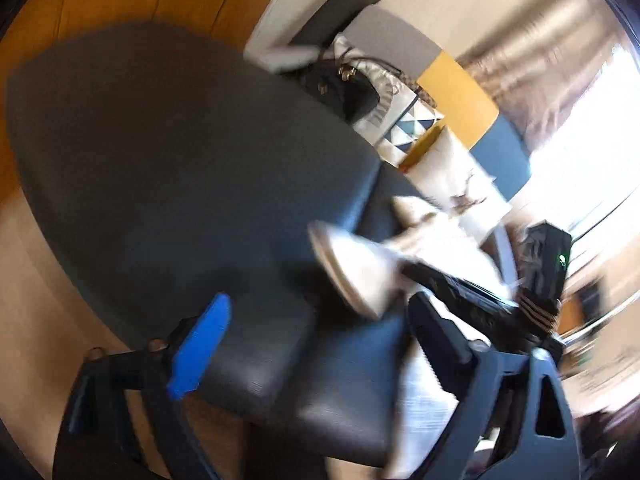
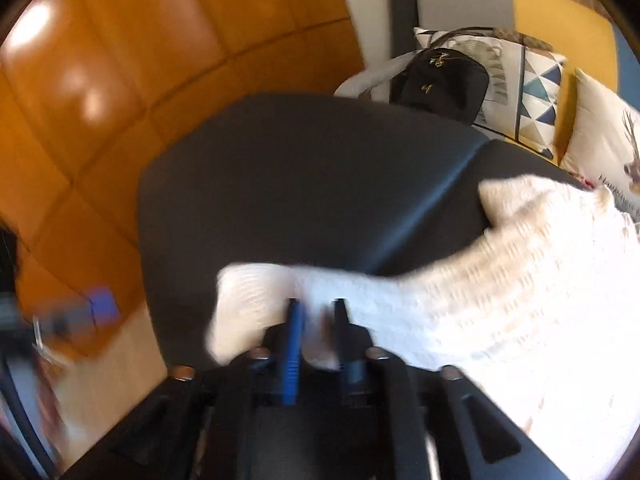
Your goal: Fold clothes
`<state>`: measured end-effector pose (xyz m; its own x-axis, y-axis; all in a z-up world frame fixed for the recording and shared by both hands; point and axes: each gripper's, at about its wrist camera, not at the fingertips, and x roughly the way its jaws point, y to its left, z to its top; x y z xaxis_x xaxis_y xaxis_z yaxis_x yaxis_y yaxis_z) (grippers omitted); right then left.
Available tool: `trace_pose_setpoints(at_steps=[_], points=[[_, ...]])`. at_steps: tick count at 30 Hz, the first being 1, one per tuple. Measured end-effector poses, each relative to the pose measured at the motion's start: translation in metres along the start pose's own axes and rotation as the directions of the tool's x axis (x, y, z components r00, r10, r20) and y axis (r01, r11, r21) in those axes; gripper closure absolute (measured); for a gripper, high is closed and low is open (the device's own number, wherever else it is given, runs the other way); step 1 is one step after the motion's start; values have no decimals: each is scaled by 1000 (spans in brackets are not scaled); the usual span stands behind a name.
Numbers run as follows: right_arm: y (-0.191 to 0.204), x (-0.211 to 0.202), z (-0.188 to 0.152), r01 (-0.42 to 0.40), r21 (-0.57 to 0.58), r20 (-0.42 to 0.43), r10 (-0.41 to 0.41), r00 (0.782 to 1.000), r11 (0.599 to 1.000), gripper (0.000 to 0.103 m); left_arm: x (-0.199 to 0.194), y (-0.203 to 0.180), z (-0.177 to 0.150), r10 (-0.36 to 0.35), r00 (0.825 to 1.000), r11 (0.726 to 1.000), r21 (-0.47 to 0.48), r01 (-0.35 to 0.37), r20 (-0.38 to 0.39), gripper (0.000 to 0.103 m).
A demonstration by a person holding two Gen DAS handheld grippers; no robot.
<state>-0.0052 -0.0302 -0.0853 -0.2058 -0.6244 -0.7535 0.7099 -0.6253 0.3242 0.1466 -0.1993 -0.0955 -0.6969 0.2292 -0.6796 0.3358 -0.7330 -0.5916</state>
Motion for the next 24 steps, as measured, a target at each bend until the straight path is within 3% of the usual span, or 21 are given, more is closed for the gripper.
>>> trace_pose_setpoints(at_steps=[1, 2, 6, 8, 11, 13, 15, 17, 20, 21, 24], points=[[7, 0, 6, -20, -14, -4, 20, 1000, 1000, 70, 2, 4, 2, -34, 999, 998, -48, 33, -18, 3], [13, -2, 8, -32, -38, 4, 33, 999, 999, 70, 1, 1, 3, -9, 1000, 999, -46, 8, -15, 3], [-3, -37, -15, -18, -26, 55, 20, 998, 1000, 68, -7, -36, 3, 112, 994, 990, 83, -113, 19, 3], [-28, -62, -51, 94, -7, 42, -94, 995, 996, 68, -4, -66, -5, 154, 987, 965, 205, -161, 53, 3], [-77, -111, -117, 272, 47, 5, -272, 962, 961, 68, 11, -114, -19, 145, 984, 929, 327, -172, 106, 3], [-114, -144, -166, 366, 130, -39, -364, 931, 922, 68, 32, -151, -30, 165, 972, 885, 410, -222, 170, 3], [-141, -172, -210, 430, 223, -69, -426, 902, 875, 68, 61, -186, -45, 170, 968, 810, 534, -244, 185, 3], [-164, -202, -250, 460, 324, -77, -461, 884, 827, 68, 88, -208, -64, 130, 976, 732, 648, -212, 172, 3], [-177, -228, -284, 462, 443, -54, -491, 869, 768, 68, 119, -210, -75, 108, 993, 682, 724, -105, 42, 12], [-181, -234, -290, 457, 465, -44, -495, 868, 759, 68, 127, -205, -75, 110, 994, 687, 724, -72, -6, 20], [-183, -239, -303, 438, 503, -28, -493, 870, 745, 68, 141, -180, -65, 112, 987, 741, 672, -8, -112, 25]])
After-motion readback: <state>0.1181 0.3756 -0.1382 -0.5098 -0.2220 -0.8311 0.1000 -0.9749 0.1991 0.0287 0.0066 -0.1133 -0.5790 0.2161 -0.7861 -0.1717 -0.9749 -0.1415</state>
